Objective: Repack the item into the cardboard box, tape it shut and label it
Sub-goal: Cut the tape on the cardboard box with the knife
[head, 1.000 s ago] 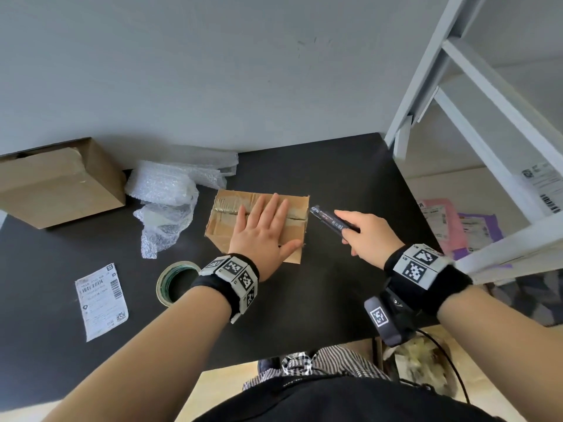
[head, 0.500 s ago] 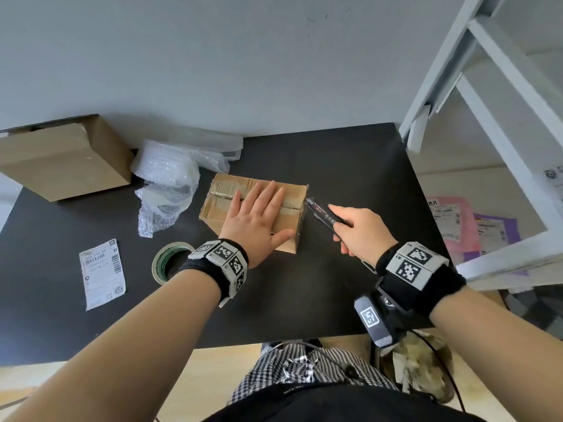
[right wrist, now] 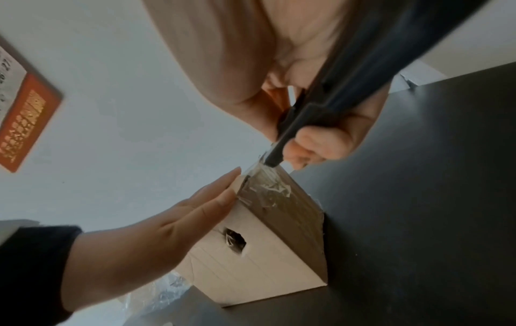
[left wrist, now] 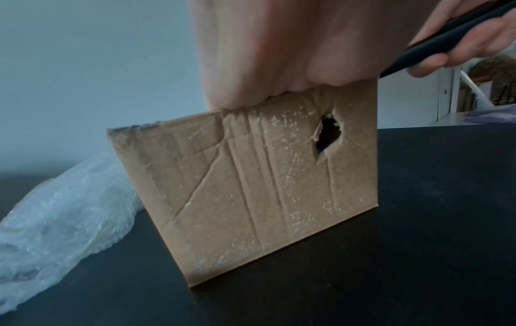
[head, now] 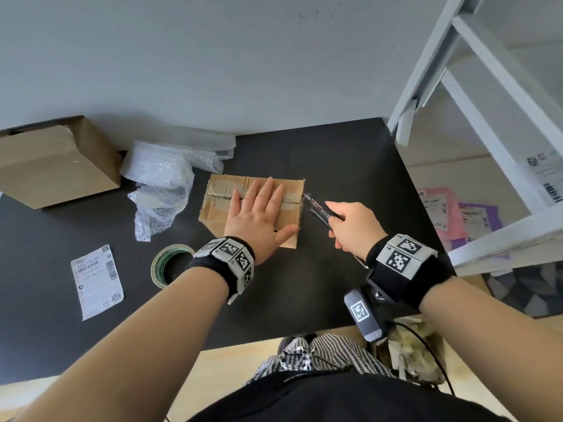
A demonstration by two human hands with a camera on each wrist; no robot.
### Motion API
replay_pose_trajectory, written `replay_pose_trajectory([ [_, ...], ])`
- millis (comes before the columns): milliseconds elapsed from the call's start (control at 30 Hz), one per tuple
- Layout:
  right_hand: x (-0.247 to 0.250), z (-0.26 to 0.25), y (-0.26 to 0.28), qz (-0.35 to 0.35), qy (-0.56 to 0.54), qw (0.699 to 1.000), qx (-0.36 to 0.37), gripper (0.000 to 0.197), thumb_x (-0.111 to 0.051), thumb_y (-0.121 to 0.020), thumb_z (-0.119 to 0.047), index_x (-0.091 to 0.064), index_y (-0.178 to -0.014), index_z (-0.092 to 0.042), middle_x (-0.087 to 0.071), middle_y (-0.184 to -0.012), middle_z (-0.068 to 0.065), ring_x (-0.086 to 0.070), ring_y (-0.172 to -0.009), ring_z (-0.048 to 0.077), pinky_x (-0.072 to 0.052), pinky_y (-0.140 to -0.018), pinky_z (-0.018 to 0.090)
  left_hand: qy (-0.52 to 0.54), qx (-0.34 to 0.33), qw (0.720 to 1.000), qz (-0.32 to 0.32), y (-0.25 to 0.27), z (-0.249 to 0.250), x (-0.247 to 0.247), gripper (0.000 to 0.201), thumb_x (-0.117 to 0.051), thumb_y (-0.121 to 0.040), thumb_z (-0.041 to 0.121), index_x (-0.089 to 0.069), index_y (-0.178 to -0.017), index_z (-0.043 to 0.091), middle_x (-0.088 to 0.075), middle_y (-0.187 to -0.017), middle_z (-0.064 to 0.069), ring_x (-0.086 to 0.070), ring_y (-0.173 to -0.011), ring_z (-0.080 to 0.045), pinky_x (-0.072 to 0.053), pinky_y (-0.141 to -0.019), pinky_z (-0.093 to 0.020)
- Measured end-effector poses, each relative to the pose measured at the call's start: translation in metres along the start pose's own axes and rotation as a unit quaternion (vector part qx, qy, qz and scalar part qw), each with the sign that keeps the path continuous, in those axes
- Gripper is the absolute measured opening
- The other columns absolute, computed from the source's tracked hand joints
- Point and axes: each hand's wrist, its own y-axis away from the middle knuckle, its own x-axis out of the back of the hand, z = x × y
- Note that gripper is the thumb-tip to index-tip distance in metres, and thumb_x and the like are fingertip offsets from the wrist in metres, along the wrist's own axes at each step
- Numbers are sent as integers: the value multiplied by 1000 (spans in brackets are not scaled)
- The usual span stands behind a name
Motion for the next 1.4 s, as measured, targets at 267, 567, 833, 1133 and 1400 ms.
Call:
replay_pose_trajectory([
  [267,-11,0,-4,41,3,999,2,42,-42,-96,-13,-47,-137,-19,-59,-105,7,-51,-62,9,-40,-47,14,1,1,1000,12,-3,0,-2,76,-16,-90,66,9,-150,26,13,-159,3,12,-146,-22,4,-117,-50],
  [567,-6,-8,-3,47,32,998,-4,42,-41,-95,-11,-48,-136,-21,-59,-97,4,-50,-55,8,-37,-40,14,-5,-11,1000,18,-2,-1,-4,76,-14,-90,66,10,-149,25,14,-159,1,12,-146,-24,4,-117,-51],
  [833,-6,-9,6,26,21,999,-26,43,-40,-95,-12,-48,-136,-20,-59,-76,1,-52,-51,12,-38,-41,16,-4,-19,1000,9,-1,-3,-3,77,-14,-90,67,13,-149,26,15,-158,1,14,-145,-24,6,-116,-51],
  [1133,-8,-12,2,33,-9,998,-48,43,-40,-96,-12,-47,-136,-22,-61,-74,4,-51,-50,13,-40,-39,16,14,-27,999,22,-5,-7,-5,76,-16,-90,67,11,-149,28,15,-158,1,14,-145,-24,6,-116,-50],
  [1400,-2,-12,4,17,-7,998,-53,41,-40,-95,-10,-51,-133,-22,-62,-75,7,-52,-52,14,-44,-45,22,109,-61,988,91,-3,-13,-4,65,-42,-90,59,-27,-145,28,-12,-157,5,-2,-146,-19,4,-116,-50],
])
